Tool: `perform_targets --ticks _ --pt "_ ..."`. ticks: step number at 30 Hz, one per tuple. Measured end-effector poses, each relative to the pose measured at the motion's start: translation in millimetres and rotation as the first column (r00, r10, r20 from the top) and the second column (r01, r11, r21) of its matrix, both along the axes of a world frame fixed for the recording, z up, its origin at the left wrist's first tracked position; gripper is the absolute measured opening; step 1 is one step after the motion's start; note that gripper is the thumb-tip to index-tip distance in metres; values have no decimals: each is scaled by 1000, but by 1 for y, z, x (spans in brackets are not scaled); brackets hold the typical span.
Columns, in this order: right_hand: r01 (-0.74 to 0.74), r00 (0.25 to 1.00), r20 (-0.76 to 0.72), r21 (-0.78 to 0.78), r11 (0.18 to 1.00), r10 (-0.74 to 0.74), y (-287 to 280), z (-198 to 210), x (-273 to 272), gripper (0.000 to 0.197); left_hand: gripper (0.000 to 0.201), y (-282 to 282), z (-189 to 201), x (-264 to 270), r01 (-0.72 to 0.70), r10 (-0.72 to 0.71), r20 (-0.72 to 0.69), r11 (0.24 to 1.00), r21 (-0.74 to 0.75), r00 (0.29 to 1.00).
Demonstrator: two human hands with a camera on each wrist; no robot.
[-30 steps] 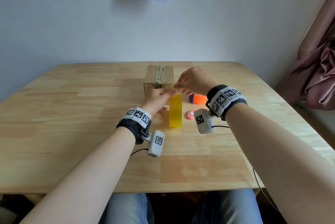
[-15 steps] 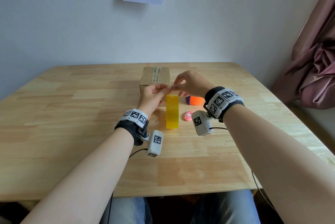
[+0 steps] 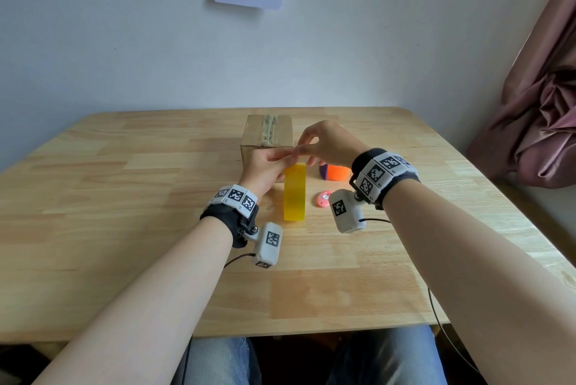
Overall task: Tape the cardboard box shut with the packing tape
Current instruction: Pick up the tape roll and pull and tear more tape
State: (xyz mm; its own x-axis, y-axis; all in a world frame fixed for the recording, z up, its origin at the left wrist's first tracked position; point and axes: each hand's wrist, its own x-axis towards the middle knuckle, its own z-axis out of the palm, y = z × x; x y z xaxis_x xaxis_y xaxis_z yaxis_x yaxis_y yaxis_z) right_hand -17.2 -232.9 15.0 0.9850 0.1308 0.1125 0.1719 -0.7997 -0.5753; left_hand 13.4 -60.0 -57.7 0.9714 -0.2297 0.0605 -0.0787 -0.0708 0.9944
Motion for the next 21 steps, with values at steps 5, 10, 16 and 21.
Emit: perform_targets --ticks 5,10,16,21 --pt "-4 998 68 -86 996 10 -8 2 3 21 19 0 -1 2 -5 5 -18 1000 7 1000" --pt "38 997 80 -204 978 -22 -13 7 6 11 6 -5 4 5 -1 3 -44 999 48 999" --pt "140 983 137 -131 981 -122 -5 -8 7 21 4 -9 6 5 -23 26 -53 999 43 998" --pt "178 978 115 -24 984 -174 -9 -9 10 54 7 -5 1 10 -43 45 -73 999 32 996"
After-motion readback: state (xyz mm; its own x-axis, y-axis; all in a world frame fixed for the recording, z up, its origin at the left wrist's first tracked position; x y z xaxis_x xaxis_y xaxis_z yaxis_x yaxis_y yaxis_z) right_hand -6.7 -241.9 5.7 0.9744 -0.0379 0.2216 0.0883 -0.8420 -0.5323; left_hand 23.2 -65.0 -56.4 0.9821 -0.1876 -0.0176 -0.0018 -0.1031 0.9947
